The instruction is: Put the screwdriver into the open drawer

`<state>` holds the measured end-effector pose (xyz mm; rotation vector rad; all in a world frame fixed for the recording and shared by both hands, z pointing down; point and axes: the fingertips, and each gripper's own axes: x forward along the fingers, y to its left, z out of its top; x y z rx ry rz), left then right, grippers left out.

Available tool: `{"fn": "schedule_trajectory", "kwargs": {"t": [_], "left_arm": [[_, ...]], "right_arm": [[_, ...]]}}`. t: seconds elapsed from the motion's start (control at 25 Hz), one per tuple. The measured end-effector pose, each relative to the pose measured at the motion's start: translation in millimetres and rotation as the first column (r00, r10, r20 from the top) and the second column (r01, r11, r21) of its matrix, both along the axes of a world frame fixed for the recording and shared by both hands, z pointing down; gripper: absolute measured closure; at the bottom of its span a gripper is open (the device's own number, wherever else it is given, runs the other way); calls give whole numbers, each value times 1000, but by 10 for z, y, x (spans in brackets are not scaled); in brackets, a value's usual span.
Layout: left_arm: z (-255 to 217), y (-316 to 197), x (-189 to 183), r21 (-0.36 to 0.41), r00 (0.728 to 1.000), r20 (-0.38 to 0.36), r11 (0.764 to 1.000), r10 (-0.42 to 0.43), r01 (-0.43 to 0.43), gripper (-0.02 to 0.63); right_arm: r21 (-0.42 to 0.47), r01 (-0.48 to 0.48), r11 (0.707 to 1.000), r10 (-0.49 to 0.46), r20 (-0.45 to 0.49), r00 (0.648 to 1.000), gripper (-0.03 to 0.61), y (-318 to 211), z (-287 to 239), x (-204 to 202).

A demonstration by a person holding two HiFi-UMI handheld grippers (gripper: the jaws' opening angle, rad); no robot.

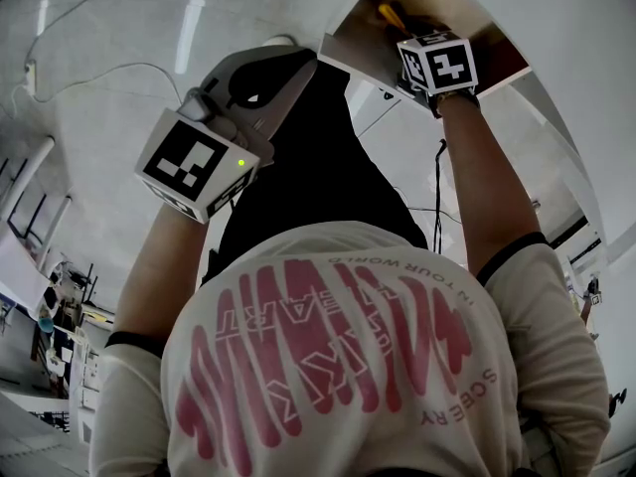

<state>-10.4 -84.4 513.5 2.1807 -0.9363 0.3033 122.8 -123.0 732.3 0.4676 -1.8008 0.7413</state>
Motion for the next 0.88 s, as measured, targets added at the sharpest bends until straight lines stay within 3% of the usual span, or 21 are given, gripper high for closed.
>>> {"fn": "schedule_trajectory", "kwargs": {"t": [0.88], "left_arm": [[149,169,-56,-24,1000,-5,1000,-10,9,609]], "right_arm": [[7,-9,1000,10,-78,997,460,-30,103,102]]}}
